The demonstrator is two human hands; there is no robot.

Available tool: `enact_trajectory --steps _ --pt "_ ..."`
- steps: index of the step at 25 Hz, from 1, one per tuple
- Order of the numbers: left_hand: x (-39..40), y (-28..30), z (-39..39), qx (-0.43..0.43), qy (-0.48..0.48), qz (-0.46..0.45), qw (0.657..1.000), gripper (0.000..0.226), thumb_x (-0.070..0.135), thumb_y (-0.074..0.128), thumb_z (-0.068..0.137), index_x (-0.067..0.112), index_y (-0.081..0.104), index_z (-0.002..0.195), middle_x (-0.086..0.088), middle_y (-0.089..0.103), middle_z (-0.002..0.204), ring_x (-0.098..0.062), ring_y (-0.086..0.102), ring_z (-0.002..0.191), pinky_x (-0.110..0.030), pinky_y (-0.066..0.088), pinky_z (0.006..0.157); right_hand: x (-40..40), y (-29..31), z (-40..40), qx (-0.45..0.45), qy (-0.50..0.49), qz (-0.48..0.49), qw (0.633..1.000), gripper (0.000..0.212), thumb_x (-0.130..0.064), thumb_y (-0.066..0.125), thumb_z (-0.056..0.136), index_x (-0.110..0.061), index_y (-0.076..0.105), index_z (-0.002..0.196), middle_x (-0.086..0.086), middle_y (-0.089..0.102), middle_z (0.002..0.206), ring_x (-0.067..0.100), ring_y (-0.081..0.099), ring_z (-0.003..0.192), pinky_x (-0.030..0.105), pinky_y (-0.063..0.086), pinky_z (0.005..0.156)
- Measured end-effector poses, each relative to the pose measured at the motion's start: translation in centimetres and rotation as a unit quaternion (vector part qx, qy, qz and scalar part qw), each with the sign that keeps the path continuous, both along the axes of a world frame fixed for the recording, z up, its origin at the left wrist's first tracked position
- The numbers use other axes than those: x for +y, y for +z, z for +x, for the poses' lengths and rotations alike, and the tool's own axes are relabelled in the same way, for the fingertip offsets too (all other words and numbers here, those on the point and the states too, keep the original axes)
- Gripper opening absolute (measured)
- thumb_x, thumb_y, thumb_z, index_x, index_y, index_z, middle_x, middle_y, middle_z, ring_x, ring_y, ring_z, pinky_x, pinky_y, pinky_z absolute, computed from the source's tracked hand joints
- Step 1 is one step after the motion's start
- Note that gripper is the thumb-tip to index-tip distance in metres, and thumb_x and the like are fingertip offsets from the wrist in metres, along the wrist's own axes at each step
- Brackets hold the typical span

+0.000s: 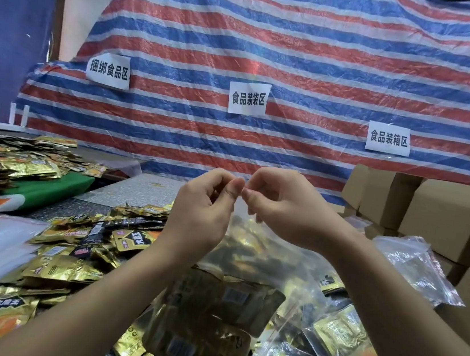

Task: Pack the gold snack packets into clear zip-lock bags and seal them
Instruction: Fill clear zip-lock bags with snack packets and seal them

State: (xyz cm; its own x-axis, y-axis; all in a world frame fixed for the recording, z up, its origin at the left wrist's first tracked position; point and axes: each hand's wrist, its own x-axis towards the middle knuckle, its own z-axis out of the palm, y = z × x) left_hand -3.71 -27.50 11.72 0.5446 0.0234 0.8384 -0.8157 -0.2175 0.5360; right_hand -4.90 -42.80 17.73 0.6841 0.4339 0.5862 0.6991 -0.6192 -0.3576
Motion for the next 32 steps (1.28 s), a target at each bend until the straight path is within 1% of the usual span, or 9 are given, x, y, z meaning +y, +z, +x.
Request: enact_trajectory --steps 4,7,14,17,20,23,25,28,32 --pt "-0.3 0.6 -0.5 -0.005 0.017 0.01 1.0 0.026 0.027 0.053 0.1 0.036 0.059 0.077 0.016 0.055 0.059 -0.002 0.042 0.047 -0.013 0.03 0.044 0.2 0.1 -0.2 -0.007 -0.009 0.025 1.0 0.016 -0.023 0.063 0.096 -0.021 0.066 0.081 -0.001 0.069 0.074 0.018 0.066 0.069 0.041 0.057 0.066" --pt "-0.4 0.8 -0.5 -0.01 0.043 0.02 0.999 0.026 0.025 0.053 0.1 0.033 0.058 0.076 0.012 0.053 0.059 -0.004 0.043 0.049 -0.013 0.03 0.045 0.3 0.2 -0.3 -0.003 -0.022 0.022 1.0 0.016 -0.024 0.063 0.096 -0.023 0.065 0.08 -0.001 0.069 0.074 0.016 0.066 0.068 0.041 0.058 0.065" --pt "-0.5 0.8 -0.5 -0.009 0.073 0.034 0.997 0.023 0.019 0.052 0.101 0.012 0.062 0.082 0.007 0.049 0.056 -0.007 0.039 0.047 -0.017 0.027 0.045 0.7 0.3 -0.6 -0.019 -0.044 0.003 0.999 0.017 -0.023 0.062 0.097 -0.02 0.063 0.08 0.0 0.067 0.074 0.02 0.066 0.069 0.044 0.057 0.068" --pt "-0.4 0.8 -0.6 -0.001 0.048 0.029 0.998 0.025 0.025 0.049 0.102 0.015 0.06 0.081 0.003 0.051 0.06 -0.005 0.039 0.048 -0.017 0.029 0.044 0.7 0.4 -0.7 -0.024 -0.046 0.002 0.999 0.016 -0.025 0.062 0.097 -0.021 0.062 0.081 -0.001 0.067 0.074 0.02 0.066 0.07 0.043 0.057 0.068" --pt "-0.2 0.7 -0.6 0.033 0.023 0.045 0.998 0.03 0.032 0.044 0.102 0.016 0.057 0.08 0.006 0.047 0.058 -0.004 0.039 0.049 -0.022 0.032 0.046 0.6 0.4 -0.6 -0.02 -0.052 -0.002 0.998 0.017 -0.024 0.062 0.097 -0.021 0.061 0.08 -0.002 0.066 0.075 0.018 0.066 0.071 0.041 0.057 0.069" --pt "0.0 0.7 -0.5 0.038 0.023 0.071 0.997 0.029 0.027 0.046 0.103 0.014 0.058 0.08 0.003 0.049 0.059 -0.007 0.041 0.051 -0.028 0.034 0.049 0.7 0.2 -0.6 -0.016 -0.057 -0.001 0.998 0.019 -0.024 0.062 0.097 -0.021 0.061 0.078 -0.002 0.066 0.078 0.018 0.066 0.073 0.043 0.057 0.071" --pt "-0.1 0.6 -0.6 0.01 0.045 0.064 0.997 0.026 0.022 0.048 0.103 0.016 0.06 0.081 0.001 0.052 0.06 -0.005 0.041 0.05 -0.024 0.032 0.046 0.8 0.2 -0.6 -0.005 -0.054 0.004 0.999 0.021 -0.027 0.063 0.097 -0.024 0.061 0.077 -0.003 0.067 0.076 0.017 0.066 0.072 0.042 0.058 0.07" --pt "-0.3 0.8 -0.7 -0.021 0.085 0.007 0.996 0.023 0.019 0.051 0.101 0.015 0.062 0.082 0.002 0.054 0.06 -0.006 0.04 0.047 -0.017 0.028 0.043 1.0 0.3 -0.7 -0.009 -0.047 0.016 0.999 0.02 -0.03 0.063 0.097 -0.023 0.064 0.078 -0.007 0.07 0.072 0.012 0.068 0.068 0.038 0.059 0.069" --pt "-0.3 1.0 -0.4 -0.036 0.127 -0.003 0.991 0.024 0.017 0.052 0.101 0.008 0.06 0.08 0.002 0.051 0.059 -0.008 0.04 0.049 -0.016 0.027 0.045 0.8 0.0 -0.6 -0.016 -0.058 0.017 0.998 0.02 -0.026 0.063 0.097 -0.026 0.065 0.076 -0.011 0.069 0.07 0.007 0.066 0.067 0.029 0.056 0.064"
